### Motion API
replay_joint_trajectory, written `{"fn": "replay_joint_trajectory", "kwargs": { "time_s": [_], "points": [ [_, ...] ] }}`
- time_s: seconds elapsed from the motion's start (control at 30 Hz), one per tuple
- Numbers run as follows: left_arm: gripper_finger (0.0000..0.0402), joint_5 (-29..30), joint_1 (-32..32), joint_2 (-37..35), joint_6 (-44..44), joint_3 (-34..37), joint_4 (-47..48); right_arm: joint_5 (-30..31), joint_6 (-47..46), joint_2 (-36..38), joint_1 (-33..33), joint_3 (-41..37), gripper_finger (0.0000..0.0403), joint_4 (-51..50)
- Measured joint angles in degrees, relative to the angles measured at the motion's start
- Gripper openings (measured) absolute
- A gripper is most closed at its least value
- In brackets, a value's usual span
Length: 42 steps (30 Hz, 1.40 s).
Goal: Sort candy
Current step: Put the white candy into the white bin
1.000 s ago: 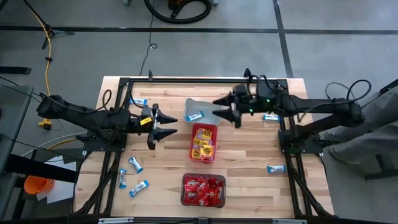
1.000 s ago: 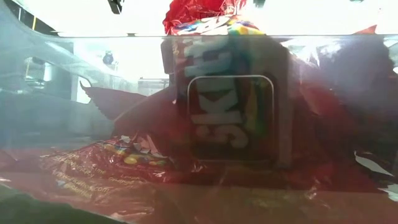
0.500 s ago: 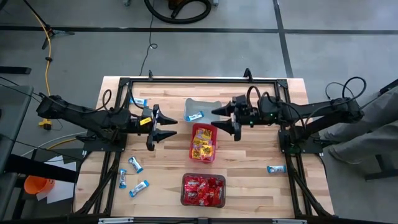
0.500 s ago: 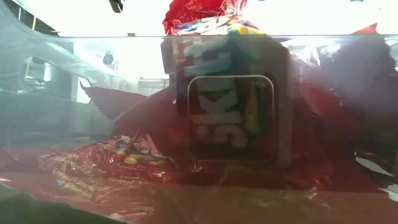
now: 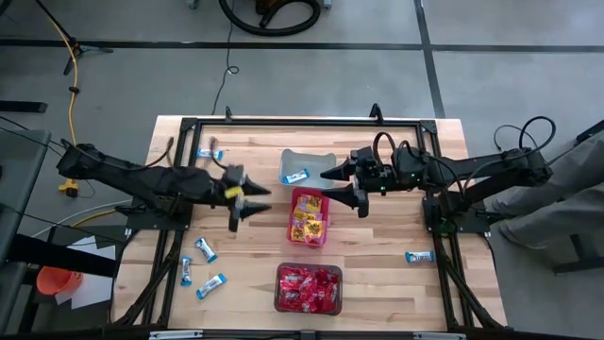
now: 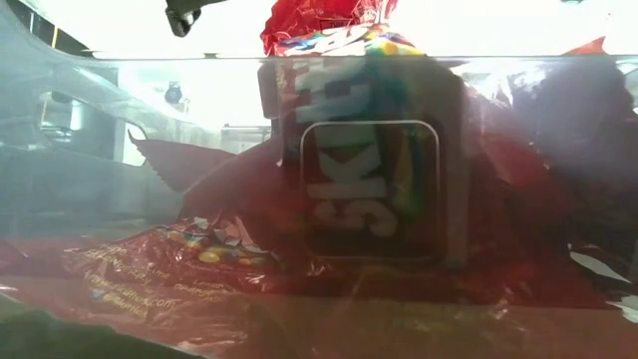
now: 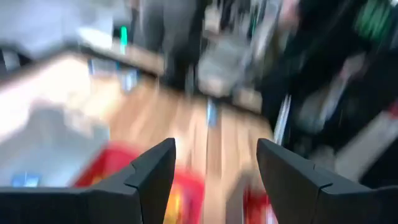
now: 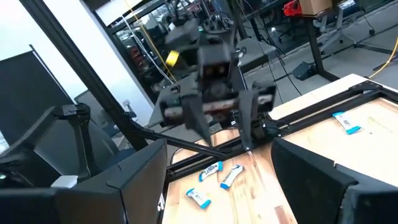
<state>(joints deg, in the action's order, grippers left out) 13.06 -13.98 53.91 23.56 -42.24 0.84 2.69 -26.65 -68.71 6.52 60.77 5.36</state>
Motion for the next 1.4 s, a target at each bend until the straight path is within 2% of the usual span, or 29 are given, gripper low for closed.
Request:
{"fn": "replay_joint_trajectory", "kwargs": {
  "time_s": [0.1, 0.2, 0.37, 0.57, 0.7, 0.93, 1.1, 1.4],
  "points": [
    [0.0211, -1.9, -2.8, 4.0, 2.3, -6.6, 18.9, -0.1, 0.1, 0.0, 0.0, 0.0, 0.0281, -1.1],
    [0.0211, -7.1, -7.2, 8.8, 4.5, -11.4, 35.6, -0.2, 0.1, 0.0, 0.0, 0.0, 0.0281, -3.2],
    [0.0211, -13.9, -18.3, 14.0, 8.4, -11.7, 49.7, -0.2, 0.1, 0.0, 0.0, 0.0, 0.0281, -7.4],
    [0.0211, -14.4, -33.1, 16.7, 7.9, -6.4, 53.2, -0.2, 0.1, 0.0, 0.0, 0.0, 0.0281, -8.7],
    [0.0211, -14.3, -38.1, 18.0, 2.4, -1.2, 53.1, -0.2, 0.1, 0.0, 0.0, 0.0, 0.0281, -9.1],
    [0.0211, -13.8, -36.4, 18.6, -1.1, 5.6, 51.8, -0.1, -0.5, 0.0, 0.0, 0.0, 0.0281, -9.4],
    [0.0211, -13.2, -35.9, 18.5, 0.3, 8.1, 48.3, 0.1, -0.8, 0.0, 0.0, 0.0, 0.0281, -9.4],
    [0.0211, -8.5, -35.9, 18.4, 4.4, 12.2, 43.6, 0.4, -1.9, 0.0, -0.1, 0.0, 0.0281, -9.4]
  ]
}}
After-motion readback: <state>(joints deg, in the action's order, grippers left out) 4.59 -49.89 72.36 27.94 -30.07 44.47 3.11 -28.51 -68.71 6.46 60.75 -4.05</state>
